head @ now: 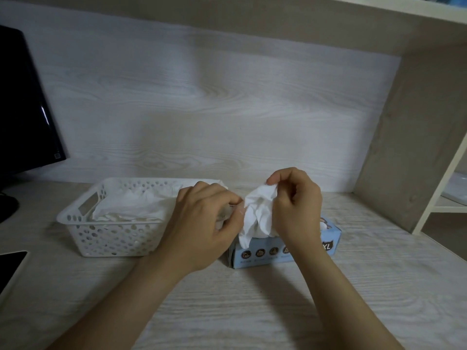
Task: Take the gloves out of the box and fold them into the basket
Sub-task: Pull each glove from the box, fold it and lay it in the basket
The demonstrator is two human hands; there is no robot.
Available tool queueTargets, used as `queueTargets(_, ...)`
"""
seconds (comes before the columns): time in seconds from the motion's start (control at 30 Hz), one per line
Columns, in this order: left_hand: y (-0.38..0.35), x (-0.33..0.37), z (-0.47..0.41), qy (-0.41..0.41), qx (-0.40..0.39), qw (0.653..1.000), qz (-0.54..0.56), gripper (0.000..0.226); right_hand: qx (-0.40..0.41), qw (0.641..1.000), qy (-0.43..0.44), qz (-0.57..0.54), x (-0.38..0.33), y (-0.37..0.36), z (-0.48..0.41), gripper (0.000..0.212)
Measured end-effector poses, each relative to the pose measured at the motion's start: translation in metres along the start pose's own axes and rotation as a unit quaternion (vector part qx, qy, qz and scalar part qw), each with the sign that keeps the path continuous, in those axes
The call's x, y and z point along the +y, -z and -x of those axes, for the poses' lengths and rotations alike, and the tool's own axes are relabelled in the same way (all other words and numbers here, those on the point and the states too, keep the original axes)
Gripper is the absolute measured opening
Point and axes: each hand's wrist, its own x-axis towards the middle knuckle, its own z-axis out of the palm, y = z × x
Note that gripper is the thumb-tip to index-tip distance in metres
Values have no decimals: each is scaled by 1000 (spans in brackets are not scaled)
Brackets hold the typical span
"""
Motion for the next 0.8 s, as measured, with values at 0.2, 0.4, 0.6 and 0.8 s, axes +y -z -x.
queueTargets(0.2, -4, 6, 1, -31, -8, 999, -37, 29, 7, 995, -96, -4, -12, 3, 0, 40)
queueTargets(0.4, -14, 1, 4, -31, -63, 992, -104, 14, -162, 980, -105, 57, -21, 6, 4, 40)
queueTargets(0.6, -13, 2, 9, -67, -83, 981, -161, 26, -36, 988, -39, 142, -9, 1, 2, 23)
queueTargets(0.8, -14, 10, 11, -90, -110, 968, -209, 39, 101, 993, -45, 32, -11, 5, -3, 21)
